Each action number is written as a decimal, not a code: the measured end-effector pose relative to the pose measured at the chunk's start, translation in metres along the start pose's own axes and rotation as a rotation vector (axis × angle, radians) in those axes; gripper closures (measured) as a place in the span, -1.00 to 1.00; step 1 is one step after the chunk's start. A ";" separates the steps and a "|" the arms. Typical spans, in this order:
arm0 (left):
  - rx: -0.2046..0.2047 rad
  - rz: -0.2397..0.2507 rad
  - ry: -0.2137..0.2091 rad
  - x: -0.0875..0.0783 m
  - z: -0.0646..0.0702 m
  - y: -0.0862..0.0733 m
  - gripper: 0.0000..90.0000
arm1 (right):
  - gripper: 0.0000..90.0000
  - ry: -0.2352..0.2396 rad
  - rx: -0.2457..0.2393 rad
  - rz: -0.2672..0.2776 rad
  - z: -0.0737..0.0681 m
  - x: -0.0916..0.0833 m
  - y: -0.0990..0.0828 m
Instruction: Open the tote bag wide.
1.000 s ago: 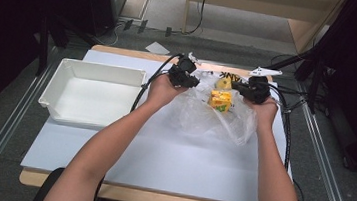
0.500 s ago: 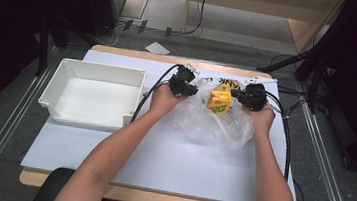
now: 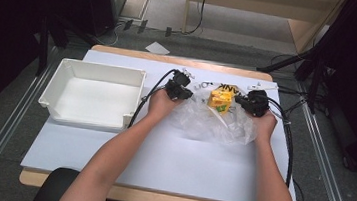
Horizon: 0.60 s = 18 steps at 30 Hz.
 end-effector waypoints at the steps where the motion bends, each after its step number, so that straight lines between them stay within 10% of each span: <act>1: -0.003 0.001 0.002 0.001 -0.002 -0.003 0.82 | 1.00 -0.014 0.003 -0.008 0.002 0.002 -0.005; 18: 0.016 0.009 -0.009 -0.010 0.005 0.000 0.80 | 1.00 0.034 -0.040 0.030 -0.020 -0.029 0.022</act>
Point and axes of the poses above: each handheld gripper's, and its own axes: x roughly forward along the jaws, y roughly out of its top, z roughly to its right, the point moved 10 cm from there along x, roughly forward along the jaws, and after that the axes turned 5 degrees about y, right-handed, at the moved point
